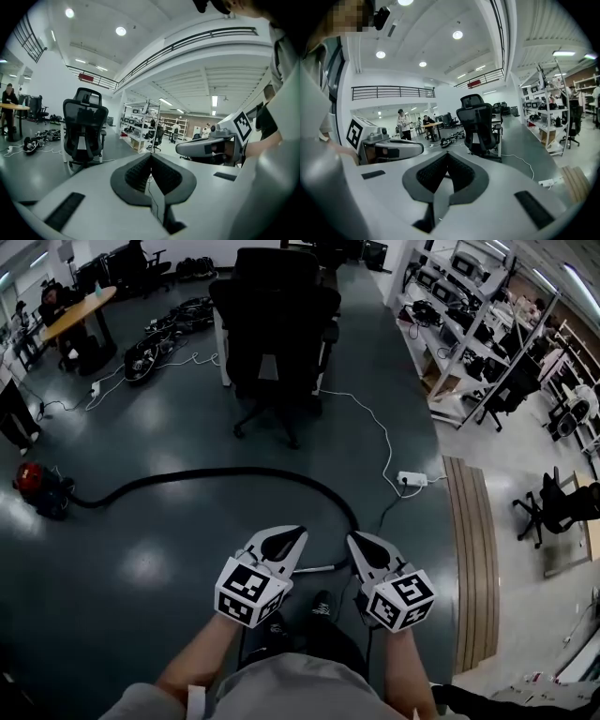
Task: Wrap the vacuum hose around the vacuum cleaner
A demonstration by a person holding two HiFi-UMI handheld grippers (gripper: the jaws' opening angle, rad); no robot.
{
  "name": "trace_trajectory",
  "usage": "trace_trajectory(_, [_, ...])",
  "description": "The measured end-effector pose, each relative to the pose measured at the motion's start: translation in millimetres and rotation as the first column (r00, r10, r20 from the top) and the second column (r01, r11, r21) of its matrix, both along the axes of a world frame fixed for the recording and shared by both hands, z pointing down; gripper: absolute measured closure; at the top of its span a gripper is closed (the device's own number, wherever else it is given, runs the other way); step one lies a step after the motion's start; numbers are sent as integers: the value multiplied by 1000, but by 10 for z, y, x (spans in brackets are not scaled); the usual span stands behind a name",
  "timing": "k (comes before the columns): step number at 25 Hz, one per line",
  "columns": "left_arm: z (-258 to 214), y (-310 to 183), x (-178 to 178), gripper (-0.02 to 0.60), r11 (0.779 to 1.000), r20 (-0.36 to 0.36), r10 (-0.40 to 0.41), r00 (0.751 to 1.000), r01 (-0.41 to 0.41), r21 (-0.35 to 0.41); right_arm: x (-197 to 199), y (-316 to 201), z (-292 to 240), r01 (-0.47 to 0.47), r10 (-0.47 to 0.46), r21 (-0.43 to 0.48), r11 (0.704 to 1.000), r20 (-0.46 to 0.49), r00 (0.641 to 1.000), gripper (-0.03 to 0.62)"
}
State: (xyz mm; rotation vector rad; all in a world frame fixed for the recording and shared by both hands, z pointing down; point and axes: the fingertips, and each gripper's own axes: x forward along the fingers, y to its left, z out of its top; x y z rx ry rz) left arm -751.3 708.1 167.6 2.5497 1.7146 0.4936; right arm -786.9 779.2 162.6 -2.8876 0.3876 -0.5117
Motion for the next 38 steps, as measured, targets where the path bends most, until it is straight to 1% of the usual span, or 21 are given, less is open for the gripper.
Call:
trace_trajectory(7, [-20,220,206,574,999,-17,-42,999,42,20,266,208,-11,63,-63,4,998,-24,998,588])
trace_trajectory(15, [14,637,375,574,995,-33,-89,996,90,45,467,624,-18,143,-142,20,990,-56,988,588])
trace_trajectory(22, [113,874,527,572,990,-29,-112,993,114,84,607,964,40,163,-162,21,986,-59,985,588])
trace_trajectory(26, [280,943,564,574,987,-17,-110,994,112,117,662,1089,136,175,-175,2,985,-56,983,588])
trace_trajectory(29, [526,989,598,574,982,-7,-100,995,99,159,707,1145,256,196,-196,3,981,-76,978,588])
trace_trajectory(31, [757,1043,621,574,978,14,-86,996,81,194,726,1184,441,212,-210,24,977,-59,976,586])
trace_trajectory(33, [1086,1087,613,574,969,43,-60,997,48,241,713,1212,754,214,-214,40,976,-4,977,586])
trace_trajectory(35, [1520,1114,581,572,958,76,-22,997,-1,288,687,1231,1176,201,-204,58,978,61,977,586])
trace_trajectory(38, [2249,1144,459,574,933,150,60,987,-108,342,607,1285,1892,139,-154,106,985,158,975,586])
